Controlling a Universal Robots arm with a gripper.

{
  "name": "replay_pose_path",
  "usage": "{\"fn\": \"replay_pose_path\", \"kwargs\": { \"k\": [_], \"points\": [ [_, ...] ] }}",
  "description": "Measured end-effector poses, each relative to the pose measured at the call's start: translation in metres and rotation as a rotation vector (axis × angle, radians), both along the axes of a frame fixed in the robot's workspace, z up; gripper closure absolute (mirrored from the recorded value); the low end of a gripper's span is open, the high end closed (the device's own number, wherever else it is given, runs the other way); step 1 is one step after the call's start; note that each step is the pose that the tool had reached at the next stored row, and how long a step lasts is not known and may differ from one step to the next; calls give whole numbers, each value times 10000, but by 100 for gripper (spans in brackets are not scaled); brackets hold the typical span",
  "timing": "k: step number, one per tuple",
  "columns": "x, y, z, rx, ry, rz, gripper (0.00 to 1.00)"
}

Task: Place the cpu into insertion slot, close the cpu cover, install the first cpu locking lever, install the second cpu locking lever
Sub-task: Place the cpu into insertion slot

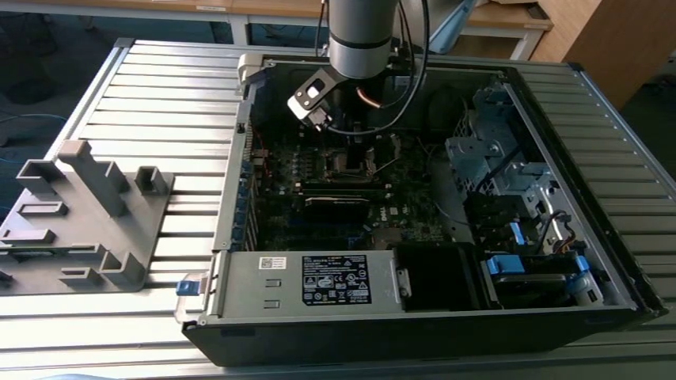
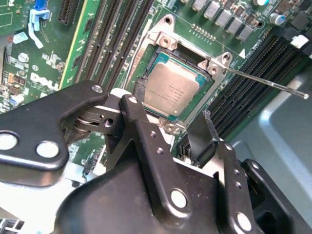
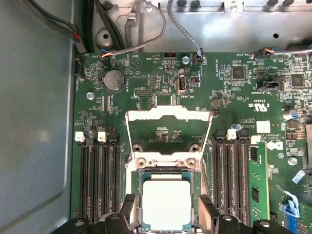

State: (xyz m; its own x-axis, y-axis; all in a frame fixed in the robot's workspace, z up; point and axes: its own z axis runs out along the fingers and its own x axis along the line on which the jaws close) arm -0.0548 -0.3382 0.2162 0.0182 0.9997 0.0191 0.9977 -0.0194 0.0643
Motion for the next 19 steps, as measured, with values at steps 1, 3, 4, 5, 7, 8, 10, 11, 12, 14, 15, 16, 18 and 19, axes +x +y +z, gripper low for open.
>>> {"fn": "replay_pose_path", "kwargs": {
  "k": [1, 3, 4, 5, 7, 8, 10, 11, 12, 14, 15, 16, 18, 19],
  "points": [
    [0, 0, 0, -1, 0, 0, 38],
    [0, 0, 2, -3, 2, 0, 38],
    [0, 0, 2, -2, 1, -1, 38],
    [-1, -1, 11, -7, 5, 0, 38],
    [-1, -1, 38, -5, 2, -1, 38],
    [-1, -1, 53, -4, 2, -1, 38],
    [0, 0, 81, -2, 1, 0, 38],
    [0, 0, 88, -4, 2, -1, 38],
    [0, 0, 87, -2, 1, 0, 38],
    [0, 0, 88, 0, 0, -1, 38],
    [0, 0, 89, -2, 1, -1, 38],
    [0, 0, 90, -3, 1, -1, 38],
    [0, 0, 91, -3, 1, -1, 38],
    [0, 0, 91, -2, 1, 0, 38]
  ]
}}
